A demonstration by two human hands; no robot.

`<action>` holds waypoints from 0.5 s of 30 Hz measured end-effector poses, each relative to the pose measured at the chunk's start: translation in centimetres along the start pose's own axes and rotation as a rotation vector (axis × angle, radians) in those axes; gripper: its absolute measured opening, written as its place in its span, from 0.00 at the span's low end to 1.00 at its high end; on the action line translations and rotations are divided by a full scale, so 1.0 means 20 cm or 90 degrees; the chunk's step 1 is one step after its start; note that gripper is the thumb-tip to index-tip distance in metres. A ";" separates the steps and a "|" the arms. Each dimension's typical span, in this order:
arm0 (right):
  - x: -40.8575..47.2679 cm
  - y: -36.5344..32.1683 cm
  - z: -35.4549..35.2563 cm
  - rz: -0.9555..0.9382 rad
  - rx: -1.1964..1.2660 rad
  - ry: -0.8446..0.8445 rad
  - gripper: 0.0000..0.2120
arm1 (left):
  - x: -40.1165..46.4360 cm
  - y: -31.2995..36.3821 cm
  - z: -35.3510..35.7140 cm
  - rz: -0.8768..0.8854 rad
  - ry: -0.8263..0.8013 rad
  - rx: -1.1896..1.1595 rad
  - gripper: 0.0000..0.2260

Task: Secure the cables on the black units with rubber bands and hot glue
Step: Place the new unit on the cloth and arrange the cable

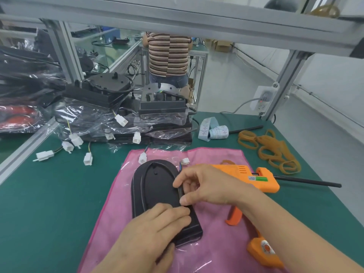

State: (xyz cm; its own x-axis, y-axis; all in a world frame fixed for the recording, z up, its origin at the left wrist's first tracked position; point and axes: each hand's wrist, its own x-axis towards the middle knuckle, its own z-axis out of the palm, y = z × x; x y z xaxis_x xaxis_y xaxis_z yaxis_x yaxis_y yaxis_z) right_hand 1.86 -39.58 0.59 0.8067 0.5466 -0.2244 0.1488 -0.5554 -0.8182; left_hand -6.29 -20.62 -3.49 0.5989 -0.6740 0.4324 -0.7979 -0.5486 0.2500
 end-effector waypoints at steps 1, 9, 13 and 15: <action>0.01 -0.01 0.00 0.008 -0.018 -0.004 0.14 | 0.01 0.00 0.01 -0.009 0.016 -0.008 0.20; -0.01 -0.03 -0.02 0.013 -0.061 -0.005 0.24 | 0.02 0.00 0.00 -0.003 -0.019 0.006 0.15; -0.01 -0.01 -0.06 0.021 -0.058 0.007 0.24 | 0.04 0.00 -0.02 -0.011 -0.022 0.017 0.16; 0.00 0.00 -0.08 0.034 -0.073 -0.011 0.24 | 0.06 -0.02 -0.05 0.004 -0.028 -0.032 0.17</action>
State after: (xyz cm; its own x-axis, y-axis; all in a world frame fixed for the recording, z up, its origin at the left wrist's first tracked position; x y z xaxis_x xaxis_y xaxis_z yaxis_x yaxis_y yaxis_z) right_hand 2.71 -40.55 1.53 0.8051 0.5250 -0.2761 0.1711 -0.6511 -0.7395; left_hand -5.38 -20.64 -2.23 0.5954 -0.6994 0.3954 -0.8034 -0.5195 0.2909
